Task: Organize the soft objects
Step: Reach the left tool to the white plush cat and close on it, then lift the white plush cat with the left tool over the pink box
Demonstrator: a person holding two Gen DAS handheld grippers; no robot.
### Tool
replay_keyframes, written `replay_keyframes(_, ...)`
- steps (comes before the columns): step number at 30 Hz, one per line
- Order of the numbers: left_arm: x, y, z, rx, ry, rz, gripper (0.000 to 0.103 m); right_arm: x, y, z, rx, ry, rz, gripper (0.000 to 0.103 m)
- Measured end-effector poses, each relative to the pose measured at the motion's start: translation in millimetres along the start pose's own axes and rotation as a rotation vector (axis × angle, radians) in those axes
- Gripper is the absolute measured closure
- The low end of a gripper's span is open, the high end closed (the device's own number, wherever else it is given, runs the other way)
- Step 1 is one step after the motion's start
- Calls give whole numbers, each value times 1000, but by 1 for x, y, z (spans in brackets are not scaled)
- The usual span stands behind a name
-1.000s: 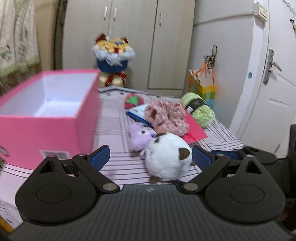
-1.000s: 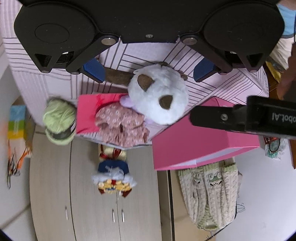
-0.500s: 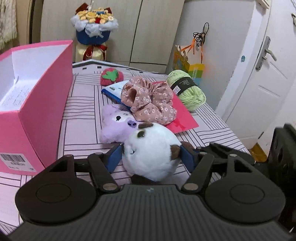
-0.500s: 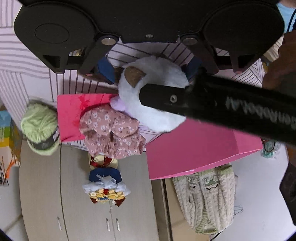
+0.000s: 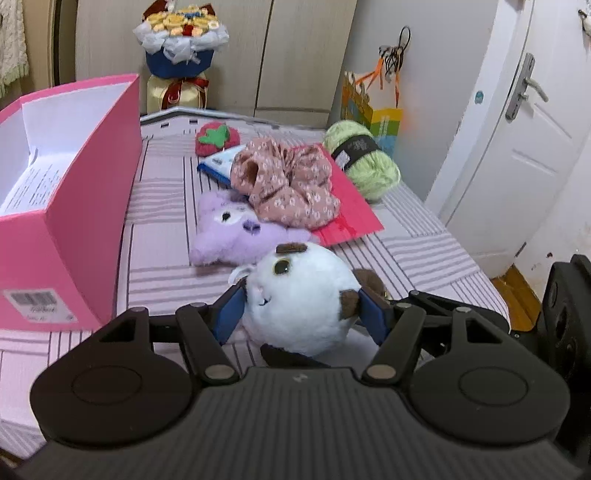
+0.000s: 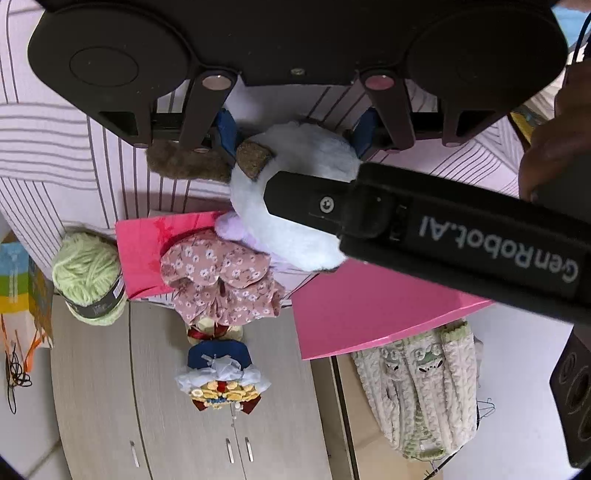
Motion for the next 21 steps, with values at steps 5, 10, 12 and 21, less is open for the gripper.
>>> replay_keyframes(5, -11, 0, 0, 2, 5, -80, 37, -5, -1, -11, 31, 21, -65, 37)
replay_keyframes(10, -26, -2, -7, -26, -23, -161, 37, -9, 3, -25, 43, 48, -154, 37)
replay_keyframes(12, -35, -4, -11, -32, -33, -180, 37, -12, 5, -35, 36, 54, -180, 37)
replay_keyframes(21, -87, -10, -33, -75, -39, -215, 37, -21, 20, -88, -83, 100, -260, 37)
Point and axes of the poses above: each gripper's, at about its wrist camera, not at the fingertips, and x roughly the way its jaws point, z to its right, y to its top, the point moved 4 cm from there along x, roughly the way its jaws point, and after that the axes turned 9 degrees about x, right-handed, at the moved point
